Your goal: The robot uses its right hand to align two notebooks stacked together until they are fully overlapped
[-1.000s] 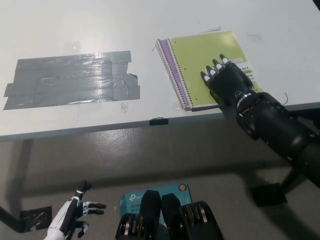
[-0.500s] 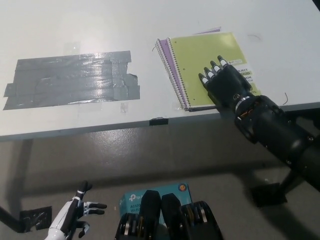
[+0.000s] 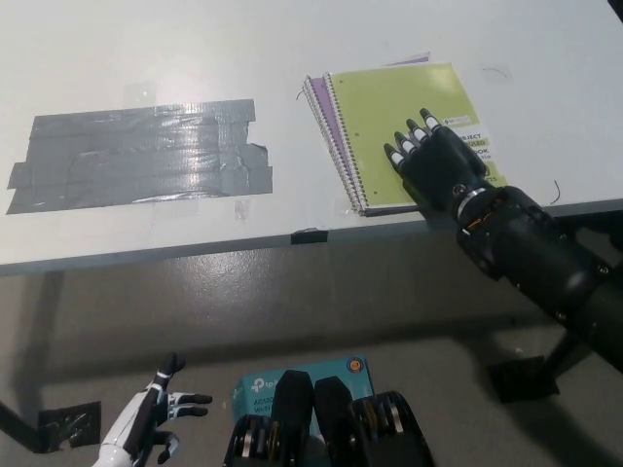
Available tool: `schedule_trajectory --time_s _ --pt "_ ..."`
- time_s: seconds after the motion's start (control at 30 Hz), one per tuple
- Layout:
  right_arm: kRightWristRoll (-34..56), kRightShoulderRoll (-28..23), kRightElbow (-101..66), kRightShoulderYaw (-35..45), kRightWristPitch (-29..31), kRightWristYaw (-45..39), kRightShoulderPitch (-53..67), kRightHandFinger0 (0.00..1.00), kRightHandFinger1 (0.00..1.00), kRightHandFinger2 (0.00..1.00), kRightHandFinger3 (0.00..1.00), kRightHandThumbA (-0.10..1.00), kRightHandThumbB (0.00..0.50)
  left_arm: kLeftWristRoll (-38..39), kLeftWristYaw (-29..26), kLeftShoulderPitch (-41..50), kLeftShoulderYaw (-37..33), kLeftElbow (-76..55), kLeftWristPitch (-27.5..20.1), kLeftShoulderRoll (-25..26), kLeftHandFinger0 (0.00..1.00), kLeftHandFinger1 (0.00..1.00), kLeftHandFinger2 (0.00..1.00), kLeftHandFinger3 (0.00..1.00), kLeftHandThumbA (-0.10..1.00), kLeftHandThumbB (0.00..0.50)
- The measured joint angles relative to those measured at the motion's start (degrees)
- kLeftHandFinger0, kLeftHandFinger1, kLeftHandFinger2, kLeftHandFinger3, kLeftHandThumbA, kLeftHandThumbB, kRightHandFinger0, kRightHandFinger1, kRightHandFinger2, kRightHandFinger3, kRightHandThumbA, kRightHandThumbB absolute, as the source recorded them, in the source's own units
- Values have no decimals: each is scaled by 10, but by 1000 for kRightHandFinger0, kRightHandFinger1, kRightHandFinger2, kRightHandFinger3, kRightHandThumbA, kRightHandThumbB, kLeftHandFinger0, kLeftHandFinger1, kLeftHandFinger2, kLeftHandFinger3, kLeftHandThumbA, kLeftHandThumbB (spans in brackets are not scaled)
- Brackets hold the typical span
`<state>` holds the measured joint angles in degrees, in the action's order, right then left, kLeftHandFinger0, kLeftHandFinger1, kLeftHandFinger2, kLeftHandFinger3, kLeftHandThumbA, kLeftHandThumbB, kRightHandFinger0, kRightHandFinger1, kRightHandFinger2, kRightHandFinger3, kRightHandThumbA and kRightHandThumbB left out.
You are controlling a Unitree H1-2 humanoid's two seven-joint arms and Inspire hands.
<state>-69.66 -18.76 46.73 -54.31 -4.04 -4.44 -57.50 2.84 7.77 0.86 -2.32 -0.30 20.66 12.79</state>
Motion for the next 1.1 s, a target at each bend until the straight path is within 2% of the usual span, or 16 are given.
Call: schedule_trajectory --time_s 0.1,0.13,0.17,0.33,0.37,0.43,0.7,0.73,0.83,0.97,1.1 --pt "-3 -1 4 -1 4 3 -1 1000 1000 1000 1000 1000 405 0 0 0 0 0 0 0 610 656 612 1000 1000 500" --pt "-5 -1 9 -2 7 7 -3 1000 1000 1000 1000 1000 415 0 0 0 0 0 0 0 665 665 598 1000 1000 500" --pt "-6 -1 15 -3 10 11 -5 1000 1000 1000 1000 1000 415 0 0 0 0 0 0 0 670 666 597 1000 1000 500" --pt "-13 0 39 -13 25 26 -20 1000 1000 1000 1000 1000 418 0 0 -1 0 -2 0 1 679 685 616 1000 1000 500" --pt "-13 0 41 -15 26 28 -21 1000 1000 1000 1000 1000 420 0 0 0 0 -3 0 1 660 698 663 1000 1000 500" --pt "-15 1 41 -19 31 34 -22 1000 1000 1000 1000 1000 418 0 0 0 -1 -4 0 2 639 694 669 1000 1000 500" --pt "-30 5 69 -40 36 76 -28 1000 1000 1000 1000 1000 418 -1 0 -1 -4 -5 0 3 683 710 645 1000 1000 500" --pt "-30 7 74 -41 37 80 -30 1000 1000 1000 1000 1000 423 -1 0 -1 -4 -5 0 3 665 699 636 1000 1000 500" --pt "-31 11 80 -42 40 88 -31 1000 1000 1000 1000 1000 423 -1 0 -1 -4 -5 1 3 701 721 658 1000 1000 500" --pt "-32 12 79 -42 42 92 -32 1000 1000 1000 1000 1000 422 -2 0 -1 -5 -5 1 4 645 693 641 1000 1000 500" --pt "-33 12 79 -42 43 95 -32 1000 1000 1000 1000 1000 429 -2 0 -1 -5 -5 1 4 678 705 660 1000 1000 500"
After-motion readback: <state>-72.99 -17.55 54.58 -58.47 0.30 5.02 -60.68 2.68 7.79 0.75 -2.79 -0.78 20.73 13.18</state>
